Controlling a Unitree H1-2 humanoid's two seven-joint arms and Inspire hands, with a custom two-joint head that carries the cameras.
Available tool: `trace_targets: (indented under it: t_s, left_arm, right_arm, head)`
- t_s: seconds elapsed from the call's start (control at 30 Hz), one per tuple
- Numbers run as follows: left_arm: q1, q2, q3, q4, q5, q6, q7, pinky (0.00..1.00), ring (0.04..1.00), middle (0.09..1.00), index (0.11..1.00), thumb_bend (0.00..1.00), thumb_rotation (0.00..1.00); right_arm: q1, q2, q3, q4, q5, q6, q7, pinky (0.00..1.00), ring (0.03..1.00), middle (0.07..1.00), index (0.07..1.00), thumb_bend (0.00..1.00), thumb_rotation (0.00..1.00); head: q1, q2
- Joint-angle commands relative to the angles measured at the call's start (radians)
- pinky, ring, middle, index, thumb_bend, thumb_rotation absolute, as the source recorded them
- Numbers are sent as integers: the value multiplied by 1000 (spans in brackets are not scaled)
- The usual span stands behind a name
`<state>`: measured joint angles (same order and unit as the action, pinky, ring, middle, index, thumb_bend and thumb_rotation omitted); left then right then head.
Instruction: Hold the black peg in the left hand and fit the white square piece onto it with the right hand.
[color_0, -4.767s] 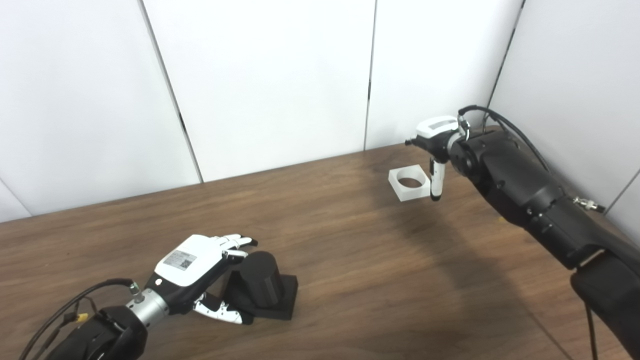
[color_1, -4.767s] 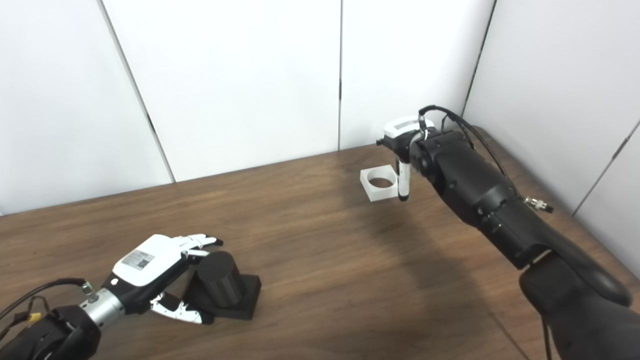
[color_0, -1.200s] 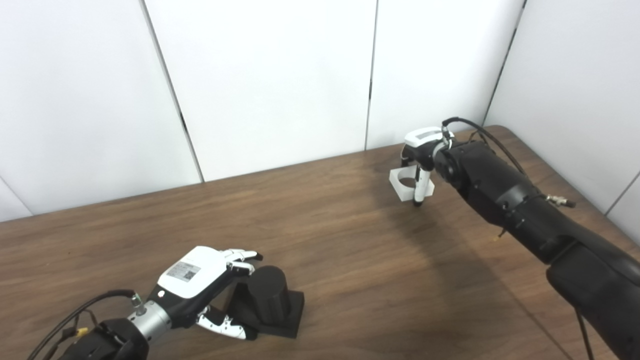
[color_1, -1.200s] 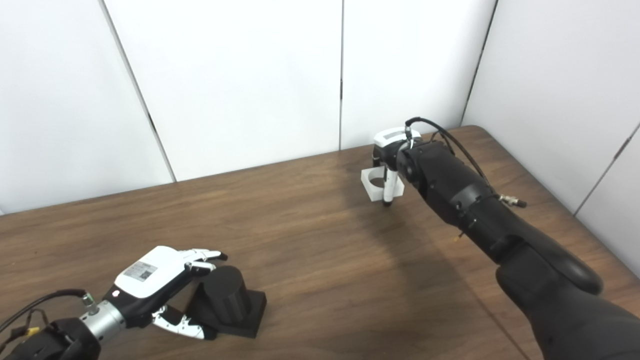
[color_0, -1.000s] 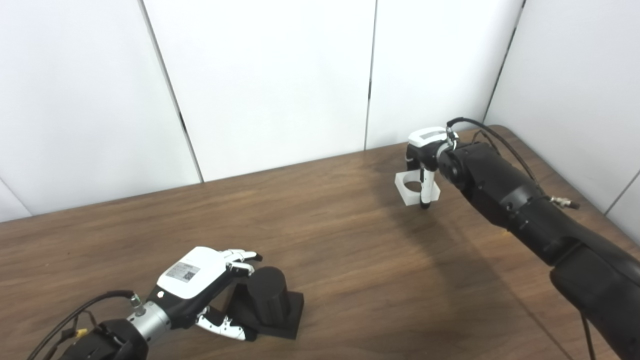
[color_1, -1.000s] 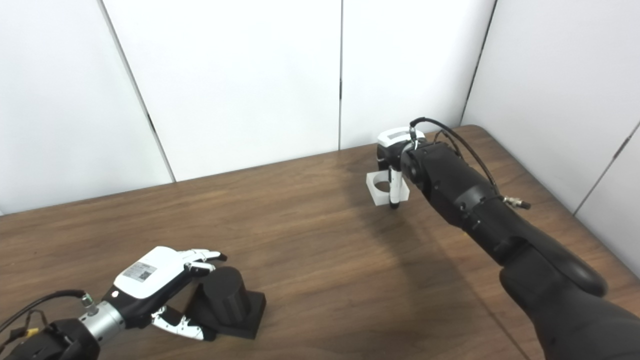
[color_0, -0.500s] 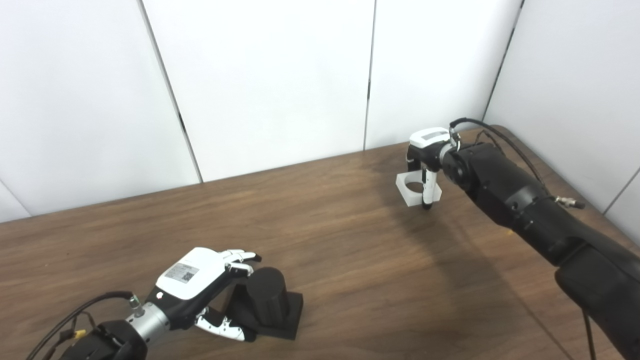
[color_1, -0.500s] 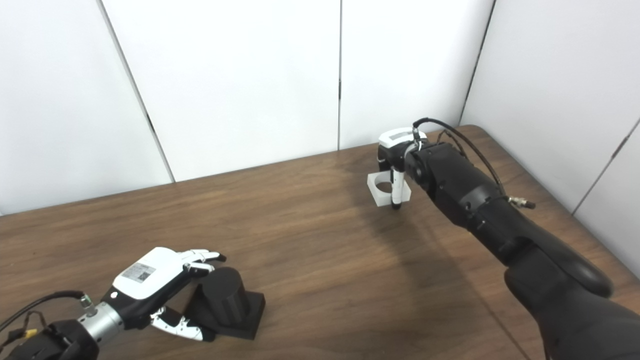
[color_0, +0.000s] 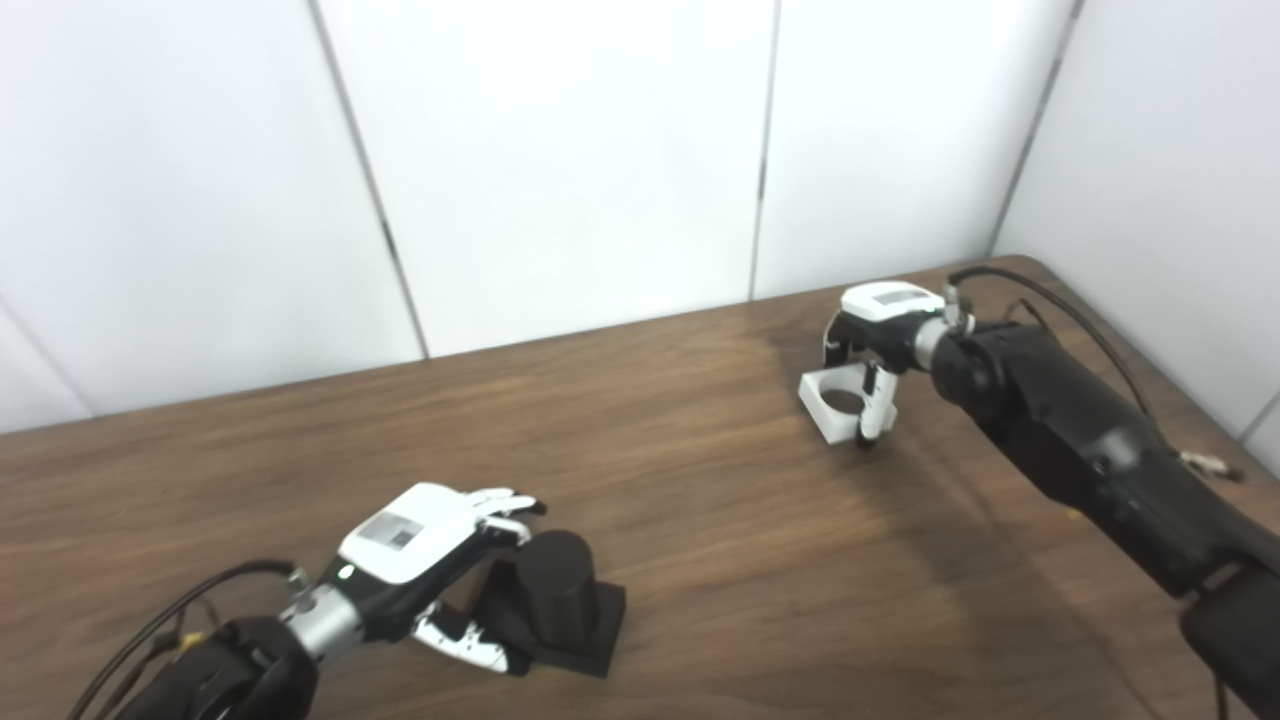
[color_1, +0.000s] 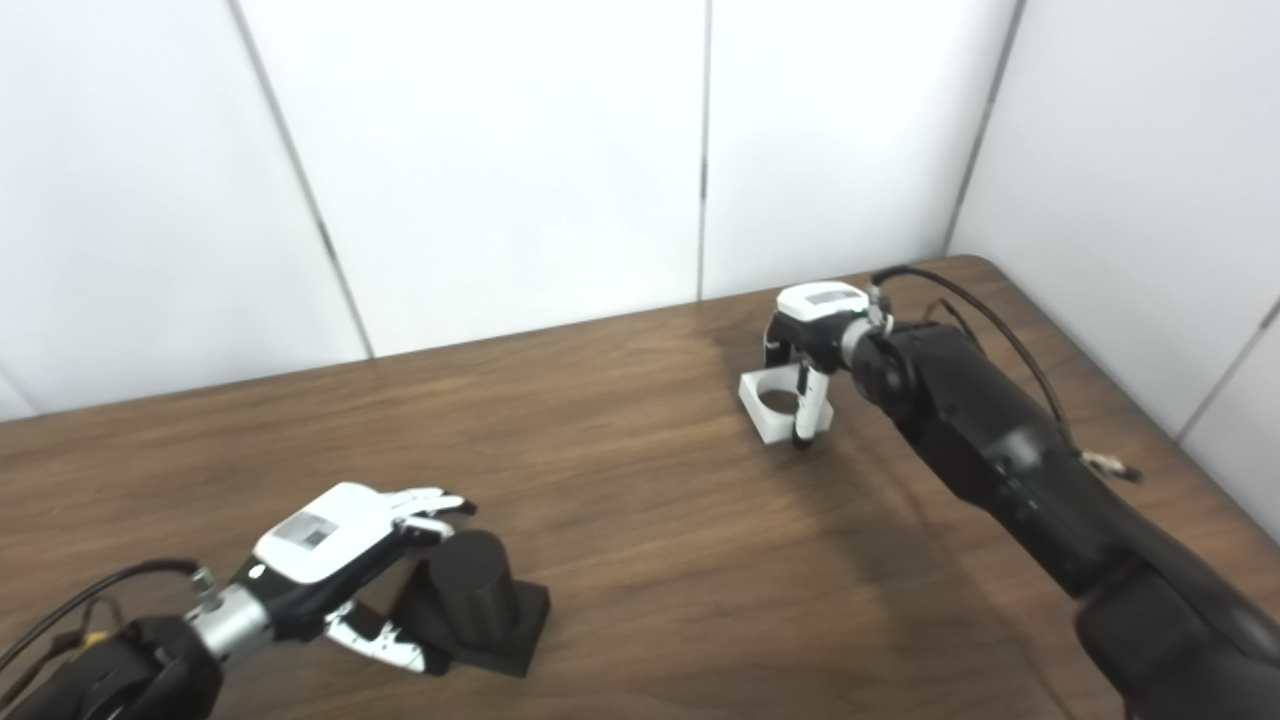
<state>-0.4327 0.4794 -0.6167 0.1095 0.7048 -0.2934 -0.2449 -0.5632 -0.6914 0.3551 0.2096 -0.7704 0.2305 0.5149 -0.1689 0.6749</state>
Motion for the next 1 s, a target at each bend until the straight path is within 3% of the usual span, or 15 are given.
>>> trace_targets:
  t_s: [0.0, 0.17, 0.37, 0.8, 0.97]
  left_arm:
    - [39, 2, -47, 35, 64, 17, -96, 768, 899, 892, 492, 524, 70]
    - [29, -16, -53, 31, 74, 43, -115, 754, 906, 898, 492, 524, 71]
    - [20, -44, -56, 40, 89, 49, -107, 730, 893, 893, 492, 523, 72]
    - [16, -63, -57, 43, 94, 65, -113, 751, 907, 903, 492, 523, 74]
    - [16, -65, -56, 51, 100, 60, -105, 745, 906, 904, 492, 523, 74]
  right_arm:
    - [-41, -32, -28, -57, 16, -28, -1, 745, 825, 770, 481, 519, 127]
    - [-30, -39, -46, -152, 50, -71, 8, 788, 831, 763, 479, 521, 126]
    - [-28, -39, -56, -255, 68, -89, 48, 819, 821, 753, 480, 521, 126]
    - [-55, -12, -49, -371, 86, -145, 111, 733, 774, 729, 479, 522, 128]
    - [-72, 6, -53, -449, 110, -119, 179, 743, 784, 733, 479, 521, 127]
  head:
    - [4, 1]
    - [95, 22]
    - [133, 33]
    - [152, 39]
    - [145, 42]
